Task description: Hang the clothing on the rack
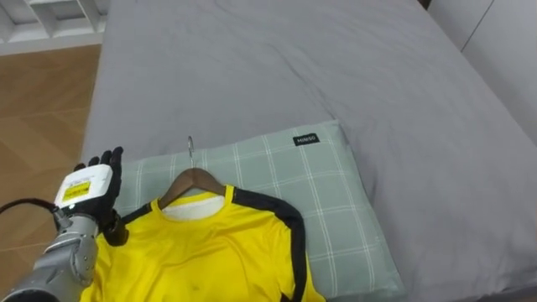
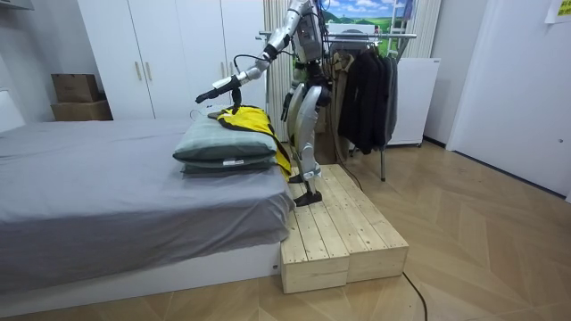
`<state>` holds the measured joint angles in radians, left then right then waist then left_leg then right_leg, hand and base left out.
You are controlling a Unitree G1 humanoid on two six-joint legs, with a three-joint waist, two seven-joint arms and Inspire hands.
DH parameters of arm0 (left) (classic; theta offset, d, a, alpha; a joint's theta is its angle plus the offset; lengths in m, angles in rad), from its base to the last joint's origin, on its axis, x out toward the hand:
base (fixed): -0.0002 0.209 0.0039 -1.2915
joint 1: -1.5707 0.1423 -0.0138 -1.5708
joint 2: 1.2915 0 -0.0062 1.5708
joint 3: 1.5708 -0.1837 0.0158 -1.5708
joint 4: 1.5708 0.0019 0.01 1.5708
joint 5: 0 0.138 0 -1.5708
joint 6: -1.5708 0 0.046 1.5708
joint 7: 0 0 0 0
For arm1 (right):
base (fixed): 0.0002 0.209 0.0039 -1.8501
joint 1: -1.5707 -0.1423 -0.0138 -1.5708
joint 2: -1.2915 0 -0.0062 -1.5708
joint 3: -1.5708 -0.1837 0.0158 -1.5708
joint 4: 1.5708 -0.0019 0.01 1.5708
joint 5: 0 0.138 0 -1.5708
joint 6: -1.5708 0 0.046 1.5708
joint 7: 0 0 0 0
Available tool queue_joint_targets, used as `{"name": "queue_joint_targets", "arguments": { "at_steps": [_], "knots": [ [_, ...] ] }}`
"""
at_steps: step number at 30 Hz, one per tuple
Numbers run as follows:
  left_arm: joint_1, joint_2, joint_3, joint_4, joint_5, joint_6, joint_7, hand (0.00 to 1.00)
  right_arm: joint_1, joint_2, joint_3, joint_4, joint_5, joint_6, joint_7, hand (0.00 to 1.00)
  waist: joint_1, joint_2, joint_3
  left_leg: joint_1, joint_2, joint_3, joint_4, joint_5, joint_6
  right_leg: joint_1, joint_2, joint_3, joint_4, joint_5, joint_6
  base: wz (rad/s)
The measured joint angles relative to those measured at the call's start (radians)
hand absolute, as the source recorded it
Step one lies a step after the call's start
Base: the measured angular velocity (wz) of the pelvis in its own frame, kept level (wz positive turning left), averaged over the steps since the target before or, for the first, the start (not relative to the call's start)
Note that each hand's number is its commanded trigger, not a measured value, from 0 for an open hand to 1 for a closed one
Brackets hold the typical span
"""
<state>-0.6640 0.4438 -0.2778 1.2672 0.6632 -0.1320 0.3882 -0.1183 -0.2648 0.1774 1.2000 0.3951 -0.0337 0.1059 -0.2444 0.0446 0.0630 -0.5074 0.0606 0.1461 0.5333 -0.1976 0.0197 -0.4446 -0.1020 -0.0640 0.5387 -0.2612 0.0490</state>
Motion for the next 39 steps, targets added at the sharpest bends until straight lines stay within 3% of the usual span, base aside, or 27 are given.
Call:
{"name": "queue_joint_targets", "arguments": {
  "at_steps": [8, 13, 22, 39],
  "knots": [
    [-0.016, -0.005, -0.012, 0.0, -0.099, -0.005, -0.003, 0.0, -0.001, -0.001, 0.029, -0.006, 0.0, 0.0, -0.005, 0.0, -0.002, -0.001, 0.0007, -0.003, 0.0, -0.003, 0.001, 0.0, 0.0, -0.005, 0.0, -0.001, 0.015, -0.001, -0.001, 0.0],
    [-0.015, -0.006, -0.019, 0.0, -0.161, -0.003, -0.052, 0.0, -0.001, -0.002, 0.031, -0.006, 0.0, 0.0, -0.005, 0.0, -0.002, -0.001, 0.0014, -0.009, 0.0, -0.009, 0.006, 0.0, 0.0, -0.009, 0.0, -0.006, 0.012, -0.003, -0.003, 0.02],
    [-0.007, -0.041, -0.019, 0.011, -0.181, 0.0, -0.099, 0.0, 0.002, -0.002, 0.029, -0.006, -0.005, 0.001, -0.002, 0.0, -0.006, -0.001, 0.0024, -0.015, 0.001, -0.01, 0.02, -0.001, 0.0, -0.012, 0.0, -0.006, 0.02, -0.003, -0.003, 0.0],
    [0.0, -0.045, -0.019, 0.011, -0.182, -0.001, -0.115, 0.0, 0.001, 0.0, 0.027, -0.026, 0.002, 0.0, -0.035, 0.0, -0.009, -0.008, 0.0082, -0.051, 0.004, -0.008, 0.042, -0.001, 0.0, -0.055, 0.001, -0.003, 0.054, -0.008, -0.006, 0.0]
  ]
}}
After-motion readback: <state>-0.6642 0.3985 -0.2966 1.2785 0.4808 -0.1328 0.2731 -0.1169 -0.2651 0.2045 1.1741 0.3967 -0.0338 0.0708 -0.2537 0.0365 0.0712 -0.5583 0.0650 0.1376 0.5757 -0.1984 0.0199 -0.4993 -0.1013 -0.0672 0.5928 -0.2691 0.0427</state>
